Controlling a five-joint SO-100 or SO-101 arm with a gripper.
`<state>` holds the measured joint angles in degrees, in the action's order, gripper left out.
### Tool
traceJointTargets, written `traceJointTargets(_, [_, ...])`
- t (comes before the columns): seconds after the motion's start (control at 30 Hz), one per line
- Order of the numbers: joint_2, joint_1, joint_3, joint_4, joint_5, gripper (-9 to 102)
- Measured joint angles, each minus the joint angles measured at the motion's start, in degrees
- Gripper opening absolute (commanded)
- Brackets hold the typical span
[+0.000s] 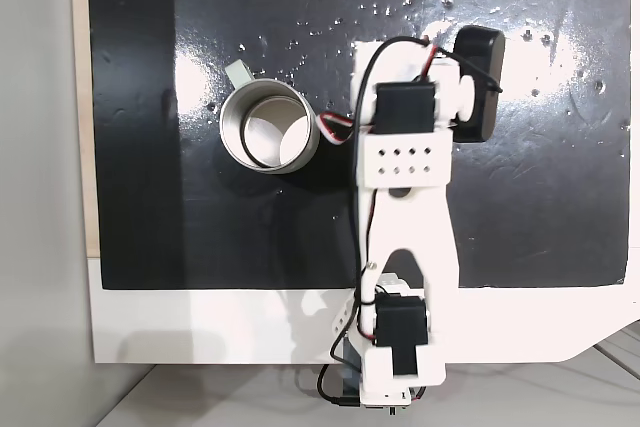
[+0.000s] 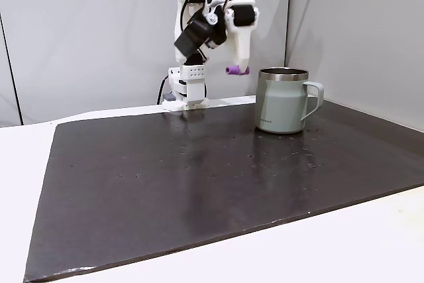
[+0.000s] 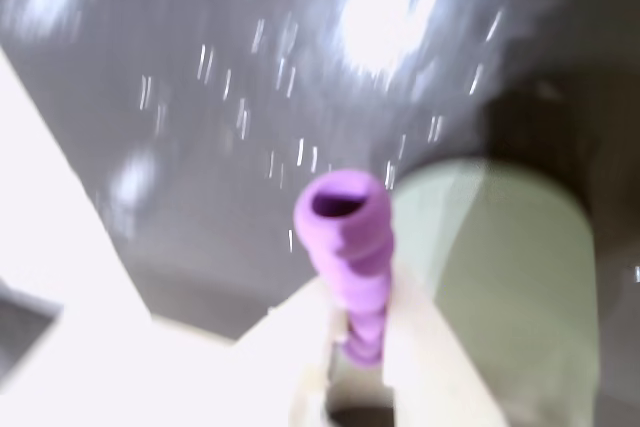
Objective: Grasp a pengrip and put it in the cup.
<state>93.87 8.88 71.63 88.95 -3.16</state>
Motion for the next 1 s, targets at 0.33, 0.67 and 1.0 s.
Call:
traceJointTargets(0.33, [8.0,17.4,0.0,2.7,-4.7,0])
traceJointTargets(0.67, [8.0,22.9,0.0,2.0,-5.4,15])
traceJointTargets(1.0, [8.0,23.1,0.0,2.0,-4.7,31])
